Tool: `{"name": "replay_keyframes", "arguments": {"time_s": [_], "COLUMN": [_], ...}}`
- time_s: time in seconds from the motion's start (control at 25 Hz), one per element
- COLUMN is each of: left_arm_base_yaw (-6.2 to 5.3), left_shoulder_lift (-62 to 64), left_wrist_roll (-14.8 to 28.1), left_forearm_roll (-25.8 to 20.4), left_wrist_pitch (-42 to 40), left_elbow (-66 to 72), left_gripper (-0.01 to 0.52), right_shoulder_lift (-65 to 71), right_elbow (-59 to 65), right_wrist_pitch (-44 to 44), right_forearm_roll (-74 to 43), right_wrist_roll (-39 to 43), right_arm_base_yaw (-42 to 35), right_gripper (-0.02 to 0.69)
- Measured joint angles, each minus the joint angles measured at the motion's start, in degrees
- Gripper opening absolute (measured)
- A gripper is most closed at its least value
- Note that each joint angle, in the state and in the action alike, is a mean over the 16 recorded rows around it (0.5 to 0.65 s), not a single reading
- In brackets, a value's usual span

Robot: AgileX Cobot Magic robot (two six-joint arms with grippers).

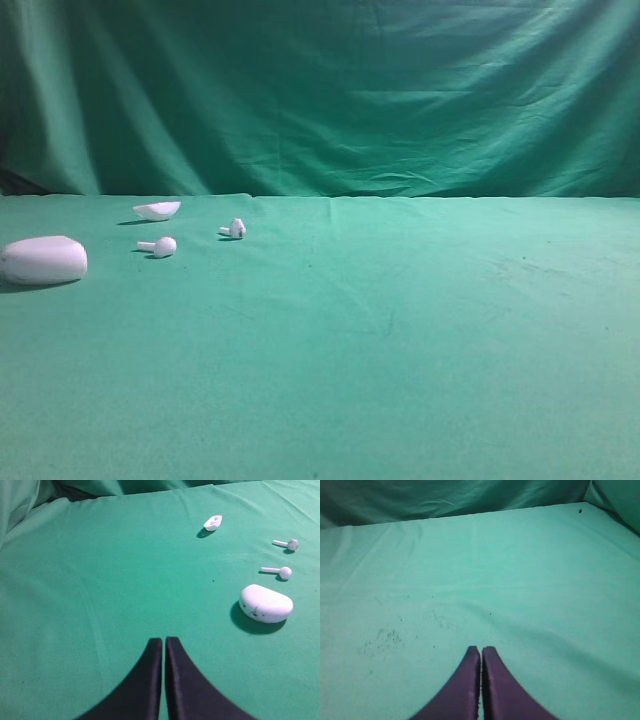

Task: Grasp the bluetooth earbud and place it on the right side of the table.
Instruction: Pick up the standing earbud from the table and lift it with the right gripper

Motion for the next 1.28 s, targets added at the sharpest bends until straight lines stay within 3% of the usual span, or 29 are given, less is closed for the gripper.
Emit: {"name": "replay_keyframes", "arguments": {"time_s": [0.64, 1.04, 1.28], "left_arm_base_yaw": [0.0, 0.0, 0.0], "left_shoulder_lift": [0.0, 0.0, 0.0], "left_wrist_roll": [0.0, 0.0, 0.0], "left_forearm_roll": [0.0, 0.0, 0.0], "left_wrist_pitch": [0.0, 0.0, 0.0], "left_elbow": [0.0, 0.0, 0.0], "left_gripper": [0.0, 0.0, 0.0], "right_shoulder_lift": [0.0, 0.4, 6.3], "right_elbow": [0.0, -0.8, -7.3], "right_wrist_pitch": [-0.1, -8.6, -8.3], "right_forearm_roll": [-0.1, 1.5, 3.4], "right_wrist_roll": [-0.1, 1.0, 2.1], "right_arm_base_yaw": [0.0, 0.0, 0.0], "right_gripper": [0.0, 0.0, 0.0]}}
